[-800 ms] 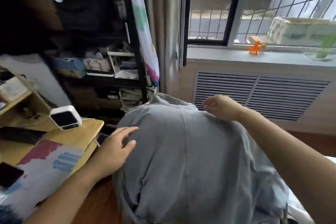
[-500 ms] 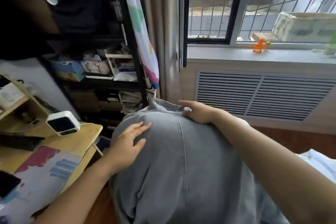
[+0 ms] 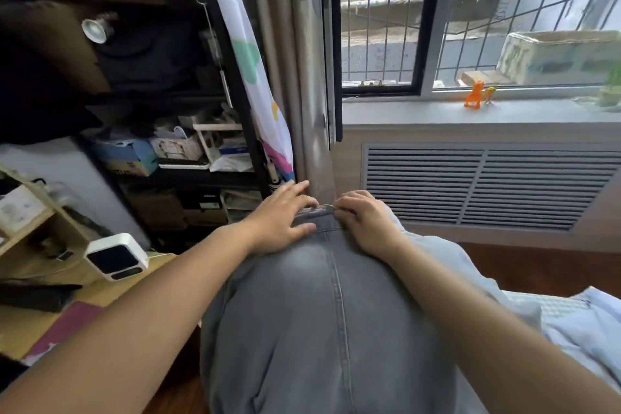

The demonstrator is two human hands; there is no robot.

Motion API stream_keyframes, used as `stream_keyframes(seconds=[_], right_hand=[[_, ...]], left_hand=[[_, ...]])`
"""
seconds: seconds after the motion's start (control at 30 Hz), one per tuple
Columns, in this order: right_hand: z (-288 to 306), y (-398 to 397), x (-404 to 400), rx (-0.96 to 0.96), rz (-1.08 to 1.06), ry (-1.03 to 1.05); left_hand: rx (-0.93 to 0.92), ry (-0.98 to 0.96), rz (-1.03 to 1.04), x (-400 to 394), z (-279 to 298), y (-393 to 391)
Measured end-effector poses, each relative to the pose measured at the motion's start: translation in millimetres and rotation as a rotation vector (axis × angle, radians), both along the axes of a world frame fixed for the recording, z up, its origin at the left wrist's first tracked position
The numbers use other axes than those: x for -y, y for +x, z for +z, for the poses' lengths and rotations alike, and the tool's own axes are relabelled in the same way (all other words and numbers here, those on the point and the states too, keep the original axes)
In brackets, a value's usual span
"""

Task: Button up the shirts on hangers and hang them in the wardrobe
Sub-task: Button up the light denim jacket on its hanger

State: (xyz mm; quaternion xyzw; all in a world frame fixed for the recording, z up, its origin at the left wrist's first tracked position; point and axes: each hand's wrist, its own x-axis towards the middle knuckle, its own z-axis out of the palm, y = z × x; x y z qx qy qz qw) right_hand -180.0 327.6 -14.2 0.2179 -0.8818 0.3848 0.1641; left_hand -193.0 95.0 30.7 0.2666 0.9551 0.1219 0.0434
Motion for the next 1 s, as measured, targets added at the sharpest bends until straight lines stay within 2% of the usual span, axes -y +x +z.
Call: stream_keyframes(seconds=[0.07,0.17,0.23,0.4,0.53,0.6,0.63,0.7,0.77,0.8,0.9,1.0], right_hand=[[5,8,2,-0.092,0.050,-0.026],[4,13,2,-0.171,0.030,-0.028],[3,14,2,-0.185,0.010,-0.022],[8,17,5,-0.206,0.011,-0.029],[19,24,9,-0.128,-0.001,-0.092],[24,34,1,-0.052,0.065,0.011],[26,38,-8,0.000,0.119,0.102],[31,39,-40,0.138,0.172,0.343],[35,33,-73,0.210,0.082,0.500],[37,29,-84,0.196,0.011,0.501],[52,32,-88,-0.029,-0.158,0.439],[75,61,-90,-0.145,-0.245,0.351]], left_hand=[[0.019,-0.006,-0.065,-5,0,-12],[0.272,0.131,-0.044,-7,5,-19],[0.368,0.112,-0.048,-6,12,-22],[0.215,-0.045,-0.012,21,41,-11],[-0.157,-0.069,-0.161,47,54,54],[-0.369,-0.039,-0.230,51,52,98],[-0.393,-0.013,-0.211,53,53,117],[-0.281,0.096,-0.119,59,54,140],[-0.147,0.197,-0.029,66,48,143],[-0.135,0.206,0.007,69,43,139],[-0.145,0.183,0.149,73,31,132],[-0.141,0.218,0.184,75,34,134]])
